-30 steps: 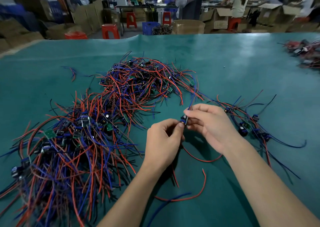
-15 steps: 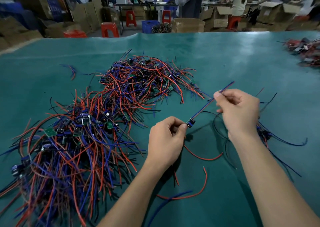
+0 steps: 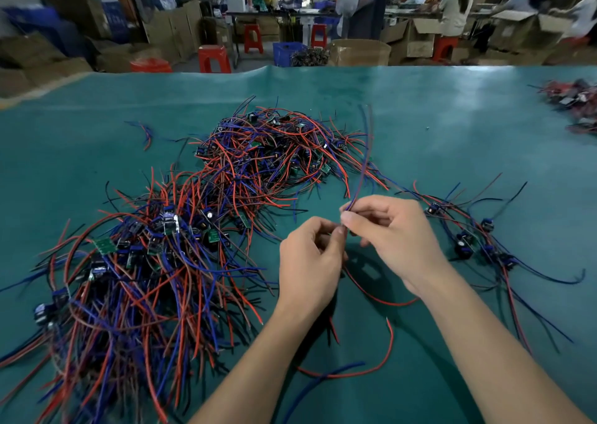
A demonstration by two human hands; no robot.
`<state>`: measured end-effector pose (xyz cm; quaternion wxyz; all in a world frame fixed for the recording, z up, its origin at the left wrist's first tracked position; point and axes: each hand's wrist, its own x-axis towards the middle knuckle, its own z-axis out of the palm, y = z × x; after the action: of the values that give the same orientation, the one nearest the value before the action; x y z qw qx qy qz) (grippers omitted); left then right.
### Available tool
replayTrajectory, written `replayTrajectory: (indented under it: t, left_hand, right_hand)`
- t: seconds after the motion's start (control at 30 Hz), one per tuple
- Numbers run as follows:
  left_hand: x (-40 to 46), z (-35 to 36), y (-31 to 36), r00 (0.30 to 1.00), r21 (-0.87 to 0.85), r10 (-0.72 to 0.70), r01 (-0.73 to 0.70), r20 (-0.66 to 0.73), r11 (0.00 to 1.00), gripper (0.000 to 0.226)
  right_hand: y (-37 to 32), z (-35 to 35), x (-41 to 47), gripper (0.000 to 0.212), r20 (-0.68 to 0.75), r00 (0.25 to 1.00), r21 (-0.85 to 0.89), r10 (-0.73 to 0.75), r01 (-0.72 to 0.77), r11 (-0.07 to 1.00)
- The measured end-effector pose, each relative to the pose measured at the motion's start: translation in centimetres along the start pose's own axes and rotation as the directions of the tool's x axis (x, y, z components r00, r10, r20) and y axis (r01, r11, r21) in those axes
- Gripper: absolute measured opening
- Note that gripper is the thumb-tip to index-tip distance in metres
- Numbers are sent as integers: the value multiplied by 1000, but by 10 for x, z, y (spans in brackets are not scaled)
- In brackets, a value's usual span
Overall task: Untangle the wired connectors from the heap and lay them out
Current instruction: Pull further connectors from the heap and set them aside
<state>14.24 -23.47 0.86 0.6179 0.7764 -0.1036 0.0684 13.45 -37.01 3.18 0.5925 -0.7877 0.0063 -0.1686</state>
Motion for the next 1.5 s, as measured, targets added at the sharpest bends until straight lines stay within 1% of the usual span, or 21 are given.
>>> replayTrajectory:
  t: [0.07, 0.2, 0.33, 0.43, 0.57, 0.63, 0.67, 0.73, 0.77, 0.8, 0.87, 0.93, 0.97, 1.0, 1.07, 1.13, 1.2, 1.33, 1.37, 1.43, 1.5]
  left_hand:
    - [0, 1, 0, 999, -18, -18, 18, 33, 1000, 18]
    - [-2, 1, 2, 996, 7, 17, -18, 88, 1000, 18]
    - [-3, -1, 3, 991, 0, 72, -73, 108, 997, 20]
    - [-1, -2, 2, 993, -49, 65, -61, 100, 997, 15]
    - [-2, -1, 1, 994, -47, 53, -48, 95, 998, 14]
    - [-2, -1, 2, 994, -39, 73, -70, 84, 997, 16]
    - [-2, -2, 2, 994, -35, 77, -74, 83, 997, 18]
    - [-1, -2, 1, 994, 2, 78, -79, 81, 997, 27]
    - [-1, -2, 0, 994, 19, 77, -78, 74, 997, 31]
    - [-1, -2, 1, 995, 22, 67, -69, 70, 997, 29]
    - [0, -2, 1, 996, 4, 41, -41, 78, 999, 10]
    - [0, -2, 1, 996, 16, 40, -41, 84, 999, 5]
    - [-1, -1, 0, 996, 24, 43, -45, 83, 999, 6]
    - [-1, -1, 0, 996, 24, 48, -50, 81, 998, 6]
    - [-2, -1, 1, 996, 34, 46, -49, 83, 998, 9]
    - [-1, -1, 1, 995, 47, 32, -36, 90, 998, 13]
    - [-1, -2, 1, 996, 49, 19, -23, 90, 999, 17]
    - [-1, -1, 1, 998, 35, 7, -9, 61, 999, 16]
    - [-1, 0, 0, 999, 28, 7, -8, 48, 1000, 15]
    - [0, 0, -1, 1000, 8, -3, 3, 18, 1000, 11]
    - [1, 0, -3, 1000, -23, -11, 11, -8, 1000, 8]
  right_hand:
    - [-3, -9, 2, 20, -59, 998, 48, -19, 22, 999]
    - [-14, -28, 6, 25, -299, 949, 115, -98, 137, 984]
    - [-48, -36, 7, 15, -438, 873, 122, -216, 295, 948]
    - [-91, -23, 13, 11, -407, 860, 147, -308, 395, 907]
    - [-143, 24, 24, 11, -164, 908, 245, -385, 416, 876]
    - [-159, 58, 35, 12, 18, 909, 163, -416, 408, 898]
    - [-163, 75, 42, 19, 114, 906, 104, -407, 396, 912]
    - [-161, 103, 56, 38, 315, 899, -26, -304, 328, 944]
    - [-154, 112, 65, 46, 380, 898, -135, -224, 293, 947]
    - [-144, 117, 76, 50, 401, 903, -273, -153, 277, 921]
    - [-115, 109, 101, 42, 324, 942, -532, -90, 260, 806]
    - [-81, 87, 123, 21, 191, 980, -705, -47, 170, 688]
    - [-64, 74, 131, 24, 145, 989, -773, 0, 114, 624]
    - [-47, 62, 136, 33, 123, 990, -827, 69, 64, 559]
    - [-18, 42, 138, 40, 90, 980, -867, 176, -9, 497]
    - [1, 29, 137, 37, 55, 983, -828, 175, -53, 558]
    - [9, 22, 136, 33, -14, 994, -766, 110, -81, 638]
    - [3, 13, 135, 28, -125, 992, -672, 1, -86, 736]
    - [0, 9, 132, 26, -158, 987, -605, 17, -110, 788]
    - [-9, 0, 120, 19, -202, 974, -369, 102, -172, 914]
    - [-18, -10, 99, 17, -193, 967, -168, 164, -197, 966]
